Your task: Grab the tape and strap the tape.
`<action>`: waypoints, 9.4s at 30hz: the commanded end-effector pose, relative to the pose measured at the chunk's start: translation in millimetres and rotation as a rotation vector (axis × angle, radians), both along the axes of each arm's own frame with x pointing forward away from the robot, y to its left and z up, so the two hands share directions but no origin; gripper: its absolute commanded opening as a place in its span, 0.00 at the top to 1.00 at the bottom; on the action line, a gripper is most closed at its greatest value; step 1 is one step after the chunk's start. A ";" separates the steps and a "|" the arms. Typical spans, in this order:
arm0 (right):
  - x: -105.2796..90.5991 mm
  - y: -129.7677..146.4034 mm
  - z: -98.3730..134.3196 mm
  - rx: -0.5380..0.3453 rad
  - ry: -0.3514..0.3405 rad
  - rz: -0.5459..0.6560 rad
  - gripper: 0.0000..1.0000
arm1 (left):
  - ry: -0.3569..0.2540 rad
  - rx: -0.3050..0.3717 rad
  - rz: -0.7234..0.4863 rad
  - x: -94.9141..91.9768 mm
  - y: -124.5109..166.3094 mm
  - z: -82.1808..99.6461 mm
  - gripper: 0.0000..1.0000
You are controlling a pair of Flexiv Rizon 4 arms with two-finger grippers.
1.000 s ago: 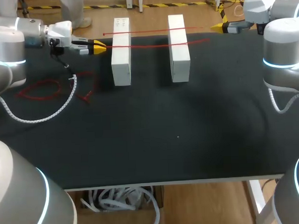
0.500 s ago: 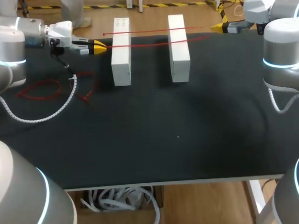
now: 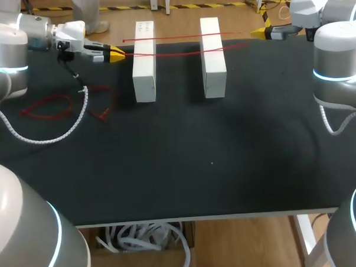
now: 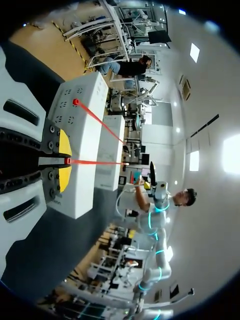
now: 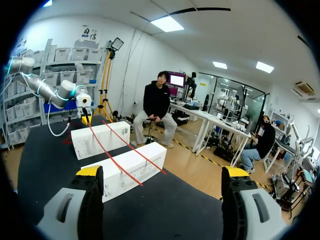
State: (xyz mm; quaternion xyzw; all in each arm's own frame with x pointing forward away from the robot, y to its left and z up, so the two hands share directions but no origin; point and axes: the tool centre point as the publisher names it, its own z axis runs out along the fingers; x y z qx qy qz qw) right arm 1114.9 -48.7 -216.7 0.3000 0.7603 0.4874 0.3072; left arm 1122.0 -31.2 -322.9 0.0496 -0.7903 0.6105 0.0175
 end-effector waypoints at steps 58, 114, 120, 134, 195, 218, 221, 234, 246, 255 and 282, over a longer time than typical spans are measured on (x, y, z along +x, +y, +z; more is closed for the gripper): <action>-0.2 -0.4 0.0 0.000 0.000 0.000 0.00 | -0.081 -0.307 0.086 -15.5 -69.7 147.0 1.00; -0.2 -0.4 0.0 0.000 0.000 0.000 0.00 | -0.286 -0.489 -0.016 -16.0 -147.7 195.1 1.00; -0.2 -0.4 0.0 0.000 0.000 0.000 0.00 | -0.270 -0.505 -0.073 -17.1 -158.1 197.0 1.00; -0.2 -0.4 0.0 0.000 0.000 0.000 0.00 | -0.263 -0.552 -0.093 -21.9 -169.6 197.0 1.00; -49.1 20.6 -19.3 0.570 0.718 -0.379 0.00 | -0.266 -0.535 -0.060 -21.2 -162.9 198.8 1.00; -38.7 24.0 -11.0 1.474 0.736 -0.497 0.00 | -0.266 -0.535 -0.060 -21.2 -162.9 198.8 1.00; -34.0 26.0 -16.3 1.492 0.685 -0.489 0.00 | -0.266 -0.535 -0.060 -21.2 -162.9 198.8 1.00; -19.0 31.2 -13.4 1.402 0.468 -0.596 0.00 | -0.266 -0.535 -0.060 -21.2 -162.9 198.8 1.00; -17.1 12.2 -15.7 1.646 0.553 -0.553 0.00 | -0.266 -0.535 -0.060 -21.2 -162.9 198.8 1.00; -12.3 0.1 -14.9 1.701 0.548 -0.526 0.00 | -0.266 -0.535 -0.060 -21.2 -162.9 198.8 1.00; 8.0 -1.7 -5.6 1.699 0.537 -0.536 0.63 | -0.266 -0.535 -0.060 -21.2 -162.9 198.8 1.00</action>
